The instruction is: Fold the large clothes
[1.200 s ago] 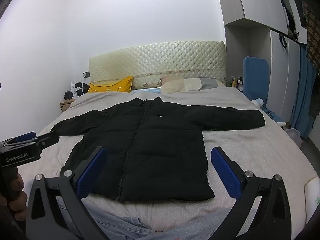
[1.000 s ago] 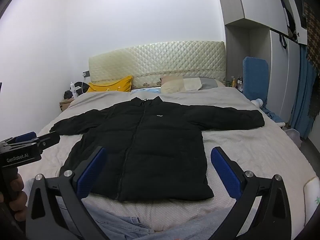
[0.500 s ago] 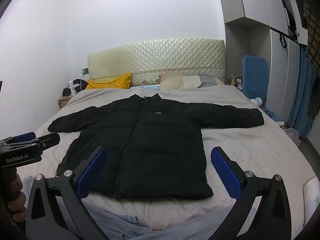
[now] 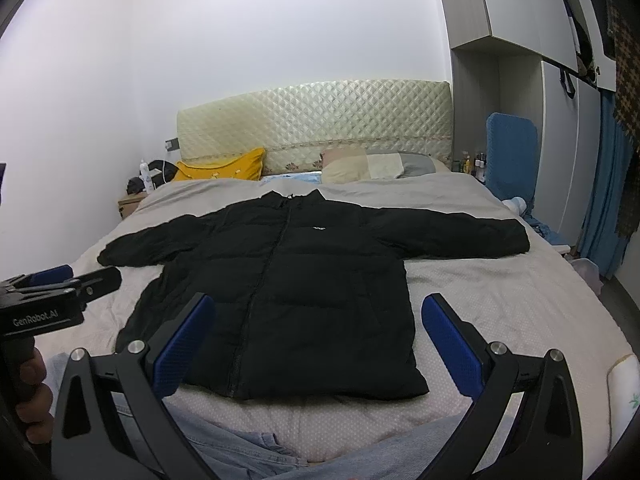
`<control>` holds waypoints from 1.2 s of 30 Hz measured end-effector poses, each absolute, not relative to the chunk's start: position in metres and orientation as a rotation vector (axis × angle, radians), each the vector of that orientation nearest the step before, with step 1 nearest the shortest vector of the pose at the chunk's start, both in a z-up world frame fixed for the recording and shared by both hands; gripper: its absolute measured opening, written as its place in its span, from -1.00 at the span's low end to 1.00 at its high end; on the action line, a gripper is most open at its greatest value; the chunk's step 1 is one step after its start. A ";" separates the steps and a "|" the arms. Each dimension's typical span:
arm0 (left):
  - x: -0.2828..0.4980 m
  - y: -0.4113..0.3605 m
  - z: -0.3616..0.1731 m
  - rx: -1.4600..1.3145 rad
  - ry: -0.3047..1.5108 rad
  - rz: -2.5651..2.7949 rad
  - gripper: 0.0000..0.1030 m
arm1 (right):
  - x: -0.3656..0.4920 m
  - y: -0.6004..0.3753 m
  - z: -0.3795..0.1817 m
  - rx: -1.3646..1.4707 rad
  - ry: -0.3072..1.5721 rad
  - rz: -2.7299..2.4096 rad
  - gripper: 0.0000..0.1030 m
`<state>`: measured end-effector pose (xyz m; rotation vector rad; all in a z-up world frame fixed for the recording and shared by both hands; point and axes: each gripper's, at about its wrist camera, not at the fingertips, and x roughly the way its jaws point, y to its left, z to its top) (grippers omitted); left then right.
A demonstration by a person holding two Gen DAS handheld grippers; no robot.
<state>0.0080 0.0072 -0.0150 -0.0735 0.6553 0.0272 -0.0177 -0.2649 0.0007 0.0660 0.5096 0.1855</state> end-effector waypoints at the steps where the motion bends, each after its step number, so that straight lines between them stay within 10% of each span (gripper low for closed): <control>1: 0.008 0.007 -0.015 -0.073 0.656 0.024 0.98 | -0.019 -0.265 0.002 0.066 0.505 0.188 1.00; 36: 0.004 0.002 -0.012 -0.092 0.662 0.014 0.98 | -0.019 -0.266 -0.007 0.077 0.522 0.181 1.00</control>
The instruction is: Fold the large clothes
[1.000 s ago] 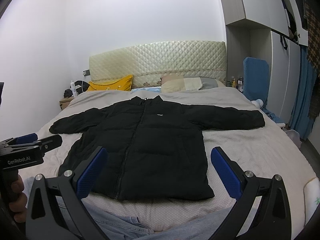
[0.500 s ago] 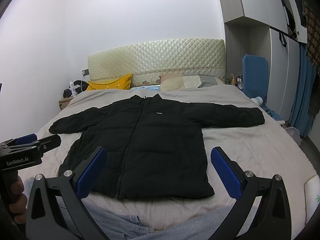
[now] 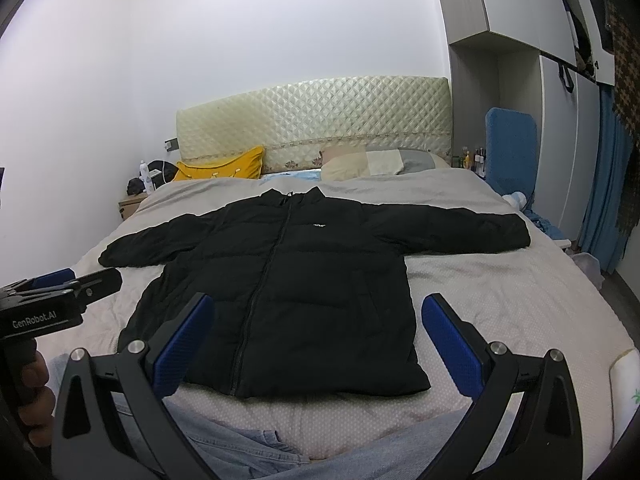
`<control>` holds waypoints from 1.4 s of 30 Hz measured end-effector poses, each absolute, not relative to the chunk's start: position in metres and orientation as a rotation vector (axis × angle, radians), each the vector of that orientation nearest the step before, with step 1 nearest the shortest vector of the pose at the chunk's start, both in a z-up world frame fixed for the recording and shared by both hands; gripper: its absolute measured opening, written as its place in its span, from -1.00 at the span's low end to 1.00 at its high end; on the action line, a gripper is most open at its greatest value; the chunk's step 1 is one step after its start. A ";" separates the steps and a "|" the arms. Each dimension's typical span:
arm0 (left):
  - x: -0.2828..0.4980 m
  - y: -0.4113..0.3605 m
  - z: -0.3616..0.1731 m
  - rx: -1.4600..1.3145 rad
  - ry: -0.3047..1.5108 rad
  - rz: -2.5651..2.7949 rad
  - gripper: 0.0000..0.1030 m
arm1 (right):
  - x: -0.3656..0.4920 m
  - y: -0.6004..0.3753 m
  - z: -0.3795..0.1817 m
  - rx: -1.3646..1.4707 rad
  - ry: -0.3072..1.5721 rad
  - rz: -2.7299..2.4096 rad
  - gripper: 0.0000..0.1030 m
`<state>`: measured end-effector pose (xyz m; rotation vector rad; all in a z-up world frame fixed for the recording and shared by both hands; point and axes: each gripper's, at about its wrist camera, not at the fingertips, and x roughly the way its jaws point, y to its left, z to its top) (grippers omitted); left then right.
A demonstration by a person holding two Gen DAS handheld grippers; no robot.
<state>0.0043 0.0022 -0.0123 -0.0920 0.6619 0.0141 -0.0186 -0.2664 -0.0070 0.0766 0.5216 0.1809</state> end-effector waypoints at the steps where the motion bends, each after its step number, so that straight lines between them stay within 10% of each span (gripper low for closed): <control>1: 0.004 0.002 -0.012 -0.091 0.661 0.014 0.98 | -0.017 -0.266 -0.007 0.074 0.523 0.180 1.00; 42: 0.125 0.014 0.007 -0.033 0.617 -0.110 0.98 | 0.093 -0.341 0.030 -0.032 0.449 0.079 1.00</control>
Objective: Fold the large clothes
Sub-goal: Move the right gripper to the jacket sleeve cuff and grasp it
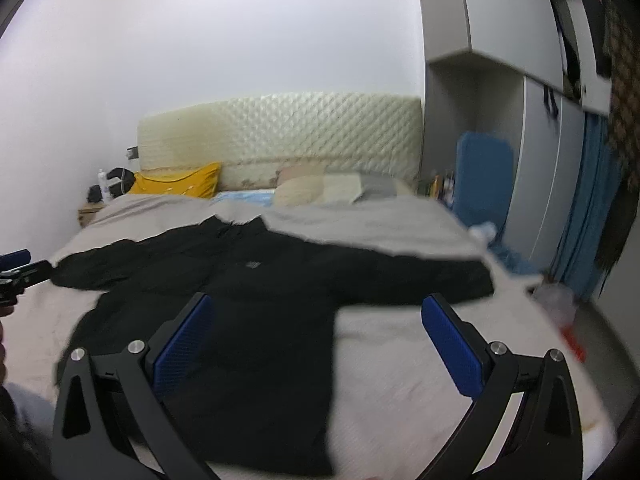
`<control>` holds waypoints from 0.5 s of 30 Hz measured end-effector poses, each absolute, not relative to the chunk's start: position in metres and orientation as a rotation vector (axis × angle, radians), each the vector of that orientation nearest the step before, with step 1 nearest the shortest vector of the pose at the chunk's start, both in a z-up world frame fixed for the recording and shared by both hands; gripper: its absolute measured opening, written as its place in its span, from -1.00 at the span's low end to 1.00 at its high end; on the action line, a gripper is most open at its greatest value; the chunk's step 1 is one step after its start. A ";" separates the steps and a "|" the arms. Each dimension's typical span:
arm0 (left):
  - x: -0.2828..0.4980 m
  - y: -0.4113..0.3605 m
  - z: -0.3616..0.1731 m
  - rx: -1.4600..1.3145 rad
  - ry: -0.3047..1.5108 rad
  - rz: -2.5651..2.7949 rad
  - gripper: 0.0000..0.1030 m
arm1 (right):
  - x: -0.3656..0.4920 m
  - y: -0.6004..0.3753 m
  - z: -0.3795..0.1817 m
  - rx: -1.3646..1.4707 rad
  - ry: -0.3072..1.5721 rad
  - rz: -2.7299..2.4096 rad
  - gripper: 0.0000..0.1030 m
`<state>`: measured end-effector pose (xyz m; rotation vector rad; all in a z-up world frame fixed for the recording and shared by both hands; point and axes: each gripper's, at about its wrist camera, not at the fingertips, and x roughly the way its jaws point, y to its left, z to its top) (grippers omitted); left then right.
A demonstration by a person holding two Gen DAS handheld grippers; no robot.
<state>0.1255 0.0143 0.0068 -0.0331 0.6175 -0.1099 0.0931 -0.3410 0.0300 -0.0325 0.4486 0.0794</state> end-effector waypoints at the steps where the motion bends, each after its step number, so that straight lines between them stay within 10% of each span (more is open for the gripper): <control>1: 0.133 0.017 0.002 -0.060 0.631 -0.137 0.97 | 0.099 -0.346 0.032 -0.052 0.418 0.089 1.00; 15: 0.209 0.028 -0.091 -0.088 0.656 -0.080 0.97 | 0.267 -0.445 -0.048 -0.089 0.474 -0.065 1.00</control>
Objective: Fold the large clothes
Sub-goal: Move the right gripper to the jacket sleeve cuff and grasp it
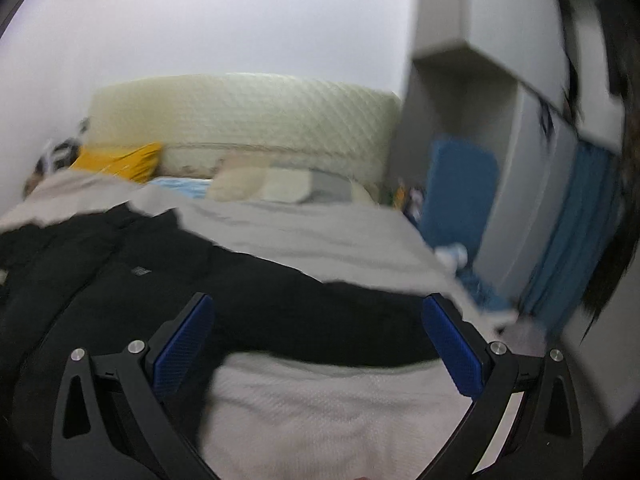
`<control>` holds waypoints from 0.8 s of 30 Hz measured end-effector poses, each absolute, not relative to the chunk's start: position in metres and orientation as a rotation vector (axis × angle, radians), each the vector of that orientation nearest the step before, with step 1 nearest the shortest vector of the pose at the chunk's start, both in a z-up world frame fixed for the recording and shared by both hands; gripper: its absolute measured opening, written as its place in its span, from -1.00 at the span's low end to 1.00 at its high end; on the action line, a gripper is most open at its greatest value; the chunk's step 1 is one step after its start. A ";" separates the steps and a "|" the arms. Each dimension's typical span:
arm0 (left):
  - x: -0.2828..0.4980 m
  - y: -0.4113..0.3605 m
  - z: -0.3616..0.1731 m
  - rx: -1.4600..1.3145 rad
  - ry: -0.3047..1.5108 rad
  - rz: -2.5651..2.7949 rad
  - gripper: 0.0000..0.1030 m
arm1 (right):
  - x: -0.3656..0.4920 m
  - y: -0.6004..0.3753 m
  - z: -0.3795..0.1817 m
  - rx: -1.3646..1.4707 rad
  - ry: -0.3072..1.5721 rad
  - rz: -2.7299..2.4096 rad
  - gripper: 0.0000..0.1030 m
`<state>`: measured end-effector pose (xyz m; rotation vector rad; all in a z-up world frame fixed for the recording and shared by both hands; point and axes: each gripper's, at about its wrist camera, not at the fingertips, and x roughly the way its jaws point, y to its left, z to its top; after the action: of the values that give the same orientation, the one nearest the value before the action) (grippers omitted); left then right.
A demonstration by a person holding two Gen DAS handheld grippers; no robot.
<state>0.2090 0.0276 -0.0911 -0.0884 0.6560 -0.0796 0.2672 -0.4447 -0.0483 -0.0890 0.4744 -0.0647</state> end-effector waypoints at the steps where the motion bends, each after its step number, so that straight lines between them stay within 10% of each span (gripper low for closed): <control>1: 0.213 0.028 -0.096 -0.089 0.663 -0.083 0.97 | 0.279 -0.459 -0.058 -0.042 0.479 -0.077 1.00; 20: 0.283 0.053 -0.168 -0.129 0.697 0.062 0.93 | 0.396 -0.690 -0.255 0.858 0.515 -0.352 0.80; 24: 0.293 0.055 -0.174 -0.147 0.716 0.070 0.93 | 0.410 -0.692 -0.257 0.890 0.504 -0.295 -0.18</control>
<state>0.2930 0.0554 -0.1742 -0.1466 0.7157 0.0695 0.4097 -0.6916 -0.2566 0.8903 0.5035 -0.2947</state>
